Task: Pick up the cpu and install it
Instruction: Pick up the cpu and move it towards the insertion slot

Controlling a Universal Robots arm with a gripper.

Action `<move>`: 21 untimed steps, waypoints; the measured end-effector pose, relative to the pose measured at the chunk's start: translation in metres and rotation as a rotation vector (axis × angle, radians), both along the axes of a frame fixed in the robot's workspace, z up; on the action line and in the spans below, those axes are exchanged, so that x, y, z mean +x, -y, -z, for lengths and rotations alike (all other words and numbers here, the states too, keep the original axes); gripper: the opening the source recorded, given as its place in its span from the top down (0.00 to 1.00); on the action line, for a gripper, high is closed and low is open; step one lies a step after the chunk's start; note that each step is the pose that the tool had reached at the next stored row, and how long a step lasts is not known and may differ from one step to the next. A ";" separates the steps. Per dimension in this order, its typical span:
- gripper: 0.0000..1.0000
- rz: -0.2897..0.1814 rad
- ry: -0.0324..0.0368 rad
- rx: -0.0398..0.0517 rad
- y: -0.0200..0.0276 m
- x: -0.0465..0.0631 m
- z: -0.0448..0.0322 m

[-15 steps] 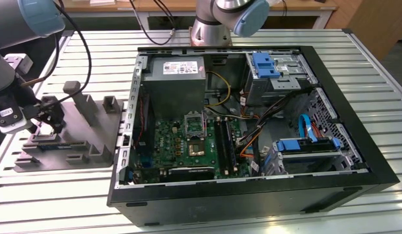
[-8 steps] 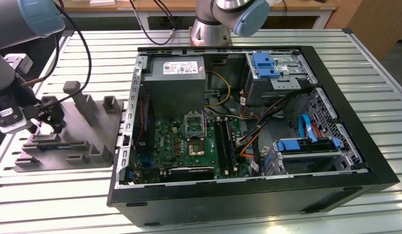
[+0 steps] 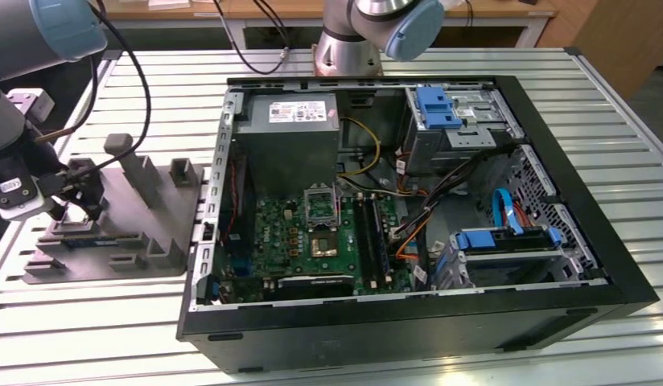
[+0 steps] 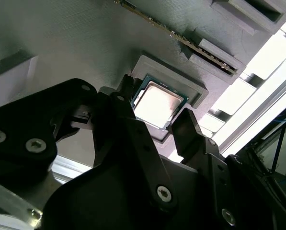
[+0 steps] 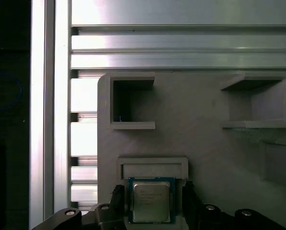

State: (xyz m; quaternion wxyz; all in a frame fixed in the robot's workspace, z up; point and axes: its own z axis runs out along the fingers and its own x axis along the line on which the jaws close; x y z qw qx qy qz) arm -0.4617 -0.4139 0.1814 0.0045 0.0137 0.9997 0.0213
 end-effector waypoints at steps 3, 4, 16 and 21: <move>0.40 0.000 0.0002 0.0001 -0.0004 0.000 0.0001; 0.40 0.000 0.0001 0.0000 -0.0008 0.000 0.0000; 0.40 0.000 0.0000 0.0000 -0.0022 -0.001 0.0001; 0.42 0.000 0.0000 0.0000 -0.0022 -0.001 0.0001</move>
